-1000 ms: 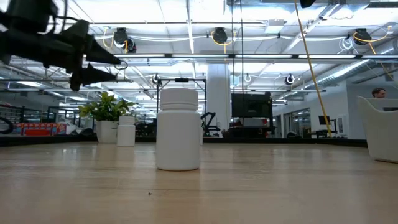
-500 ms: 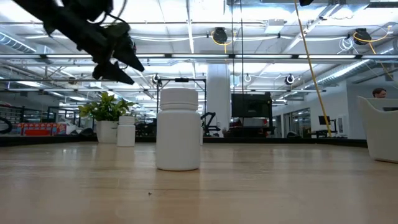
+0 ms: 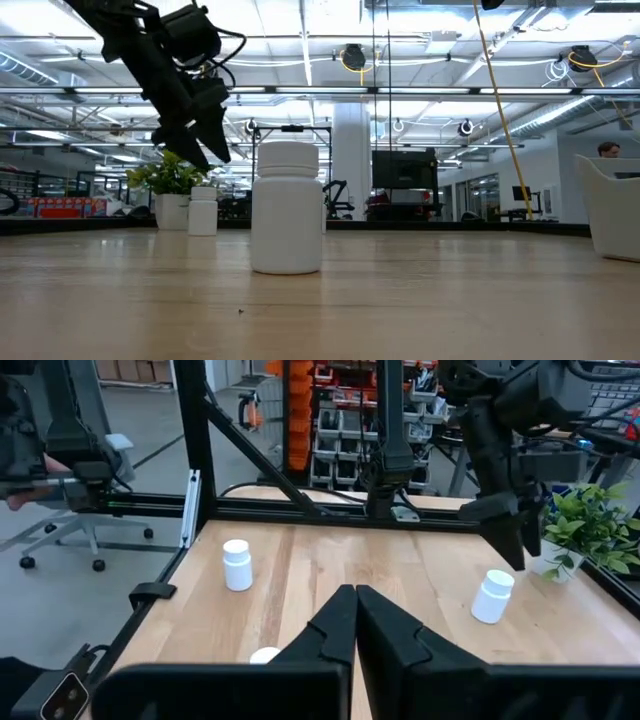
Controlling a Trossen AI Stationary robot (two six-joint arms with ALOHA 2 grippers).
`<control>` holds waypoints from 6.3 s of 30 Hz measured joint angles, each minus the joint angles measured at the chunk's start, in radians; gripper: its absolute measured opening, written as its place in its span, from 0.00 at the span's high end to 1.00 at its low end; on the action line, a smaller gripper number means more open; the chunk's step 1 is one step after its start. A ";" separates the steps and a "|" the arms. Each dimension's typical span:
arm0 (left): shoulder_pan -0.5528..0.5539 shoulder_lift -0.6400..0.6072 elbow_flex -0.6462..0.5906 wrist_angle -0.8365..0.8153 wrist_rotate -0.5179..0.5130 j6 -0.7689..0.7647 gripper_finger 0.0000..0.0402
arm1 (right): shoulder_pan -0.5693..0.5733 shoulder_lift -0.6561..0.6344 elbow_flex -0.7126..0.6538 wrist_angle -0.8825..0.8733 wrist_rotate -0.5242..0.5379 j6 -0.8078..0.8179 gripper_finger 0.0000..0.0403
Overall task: Pick and place pill bottles into a basket
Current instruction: Put the white pill bottle into the gray bin
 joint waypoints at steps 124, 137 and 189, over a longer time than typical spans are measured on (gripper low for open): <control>-0.354 0.213 0.401 0.468 0.374 0.014 0.54 | 0.504 -0.232 -0.379 1.164 0.767 -0.881 0.99; -0.401 0.474 0.706 0.240 0.386 0.074 0.52 | 0.512 -0.231 -0.379 0.972 0.903 -0.588 0.78; -0.533 0.786 1.081 0.027 0.380 0.314 0.54 | 0.452 -0.134 -0.378 0.345 0.441 0.298 0.40</control>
